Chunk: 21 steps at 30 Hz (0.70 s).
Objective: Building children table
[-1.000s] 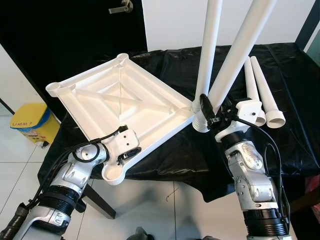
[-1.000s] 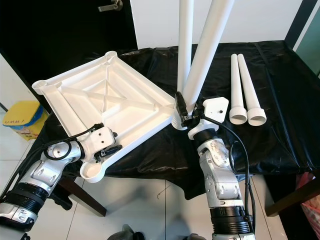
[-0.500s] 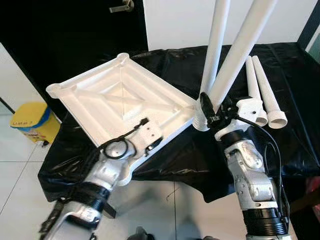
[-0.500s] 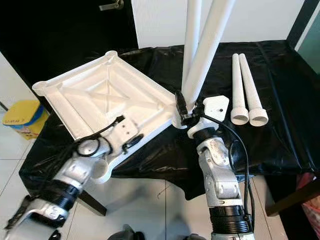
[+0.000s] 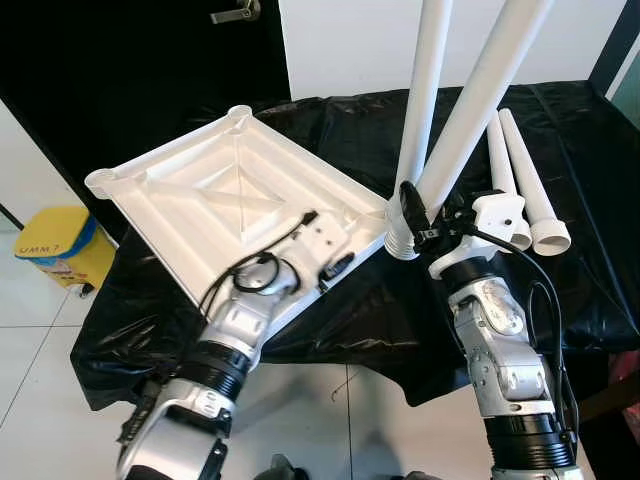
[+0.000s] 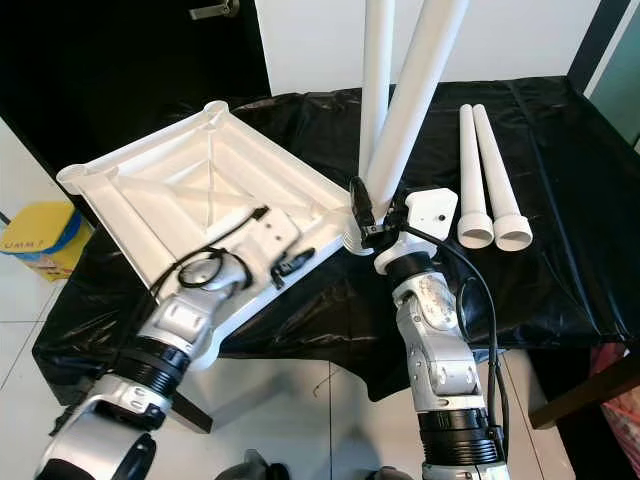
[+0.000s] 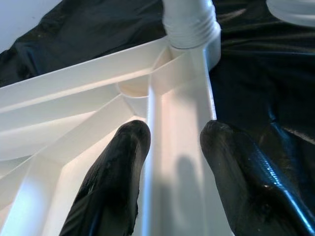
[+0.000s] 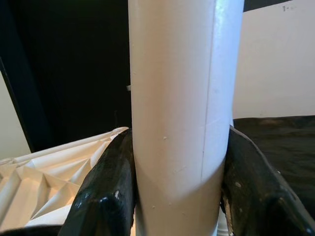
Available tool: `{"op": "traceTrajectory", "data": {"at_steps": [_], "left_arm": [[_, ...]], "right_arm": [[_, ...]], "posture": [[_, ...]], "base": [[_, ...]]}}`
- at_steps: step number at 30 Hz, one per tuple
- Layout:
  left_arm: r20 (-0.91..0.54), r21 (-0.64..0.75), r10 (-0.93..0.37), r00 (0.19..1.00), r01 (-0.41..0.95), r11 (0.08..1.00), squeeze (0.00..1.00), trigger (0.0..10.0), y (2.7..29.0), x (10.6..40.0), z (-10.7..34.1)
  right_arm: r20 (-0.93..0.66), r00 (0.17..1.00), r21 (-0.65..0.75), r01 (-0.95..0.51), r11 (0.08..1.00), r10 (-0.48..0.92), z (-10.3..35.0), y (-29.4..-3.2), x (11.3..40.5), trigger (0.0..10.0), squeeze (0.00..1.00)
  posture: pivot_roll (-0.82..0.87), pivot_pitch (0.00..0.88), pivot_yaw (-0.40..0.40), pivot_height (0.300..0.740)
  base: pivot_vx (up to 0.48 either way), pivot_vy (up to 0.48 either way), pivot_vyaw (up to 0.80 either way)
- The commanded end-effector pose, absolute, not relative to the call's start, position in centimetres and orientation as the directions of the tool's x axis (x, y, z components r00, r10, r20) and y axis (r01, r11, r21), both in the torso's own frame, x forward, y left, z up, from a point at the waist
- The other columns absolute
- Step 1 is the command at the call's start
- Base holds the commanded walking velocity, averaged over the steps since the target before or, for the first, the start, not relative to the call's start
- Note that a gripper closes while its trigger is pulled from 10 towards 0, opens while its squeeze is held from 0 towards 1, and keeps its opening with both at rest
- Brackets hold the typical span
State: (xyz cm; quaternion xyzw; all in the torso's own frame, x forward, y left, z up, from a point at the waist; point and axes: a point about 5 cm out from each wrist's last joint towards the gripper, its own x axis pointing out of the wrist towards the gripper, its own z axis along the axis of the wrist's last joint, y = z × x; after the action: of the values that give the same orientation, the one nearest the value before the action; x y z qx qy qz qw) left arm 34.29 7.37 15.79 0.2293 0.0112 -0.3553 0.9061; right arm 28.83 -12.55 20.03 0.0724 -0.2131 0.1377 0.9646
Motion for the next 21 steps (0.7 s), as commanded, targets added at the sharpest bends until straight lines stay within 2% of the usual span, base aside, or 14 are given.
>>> {"op": "traceTrajectory", "data": {"at_steps": [1, 3, 6, 8, 9, 11, 14, 15, 16, 21], "left_arm": [[-0.109, 0.416, -0.605, 0.789, 0.589, 0.693, 0.00, 10.0, 7.9, 34.4, 16.6], [-0.117, 0.413, -0.649, 0.752, 0.631, 0.656, 0.00, 10.0, 9.9, 33.8, 17.2], [-0.146, 0.443, -0.653, 0.743, 0.640, 0.628, 0.00, 10.0, 11.1, 33.4, 17.1], [-0.226, 0.465, -0.652, 0.724, 0.668, 0.582, 0.00, 10.0, 13.1, 32.6, 16.6], [-0.226, 0.465, -0.652, 0.724, 0.668, 0.582, 0.00, 10.0, 13.1, 32.6, 16.6], [-0.309, 0.439, -0.673, 0.672, 0.728, 0.526, 0.00, 10.0, 14.5, 31.2, 15.6], [-0.376, 0.364, -0.728, 0.574, 0.813, 0.453, 0.00, 10.0, 14.5, 29.3, 14.4], [-0.376, 0.364, -0.728, 0.574, 0.813, 0.453, 0.00, 10.0, 14.5, 29.3, 14.4], [-0.408, 0.322, -0.752, 0.518, 0.852, 0.413, 0.00, 10.0, 14.1, 28.3, 13.7], [-0.429, 0.280, -0.765, 0.481, 0.876, 0.393, 0.00, 10.0, 13.8, 27.7, 13.3]], "right_arm": [[0.439, 0.867, 0.084, -0.301, 0.950, 0.236, 20.3, -12.5, 28.9, 10.0, 0.00], [0.433, 0.869, 0.082, -0.302, 0.950, 0.239, 20.1, -12.5, 28.8, 10.0, 0.00], [0.430, 0.870, 0.081, -0.303, 0.949, 0.241, 20.0, -12.5, 28.8, 10.0, 0.00], [0.426, 0.871, 0.079, -0.304, 0.949, 0.244, 19.9, -12.6, 28.8, 10.0, 0.00], [0.426, 0.871, 0.079, -0.304, 0.949, 0.244, 19.9, -12.6, 28.8, 10.0, 0.00], [0.423, 0.871, 0.079, -0.311, 0.947, 0.251, 19.9, -12.6, 28.9, 10.0, 0.00], [0.420, 0.868, 0.076, -0.325, 0.943, 0.265, 19.9, -12.4, 29.1, 10.0, 0.00], [0.420, 0.868, 0.076, -0.325, 0.943, 0.265, 19.9, -12.4, 29.1, 10.0, 0.00], [0.419, 0.866, 0.073, -0.334, 0.940, 0.275, 19.9, -12.3, 29.2, 10.0, 0.00], [0.419, 0.863, 0.069, -0.341, 0.938, 0.283, 20.0, -12.2, 29.3, 10.0, 0.00]], "posture": [[-0.05, 0.061, 0.067, 0.740], [-0.04, 0.062, 0.063, 0.740], [-0.04, 0.064, 0.060, 0.740], [-0.03, 0.065, 0.055, 0.740], [-0.03, 0.065, 0.055, 0.740], [-0.02, 0.066, 0.045, 0.740], [-0.01, 0.066, 0.033, 0.740], [-0.01, 0.066, 0.033, 0.740], [-0.01, 0.066, 0.027, 0.740], [-0.01, 0.068, 0.022, 0.740]], "base": [[0.000, 0.000, 0.00], [0.000, 0.000, 0.00], [0.000, 0.000, 0.00], [0.000, 0.000, 0.00], [0.000, 0.000, 0.00], [0.000, 0.000, 0.00], [0.000, 0.000, 0.00], [0.000, 0.000, 0.00], [0.000, 0.000, 0.00], [0.000, 0.000, 0.00]]}}
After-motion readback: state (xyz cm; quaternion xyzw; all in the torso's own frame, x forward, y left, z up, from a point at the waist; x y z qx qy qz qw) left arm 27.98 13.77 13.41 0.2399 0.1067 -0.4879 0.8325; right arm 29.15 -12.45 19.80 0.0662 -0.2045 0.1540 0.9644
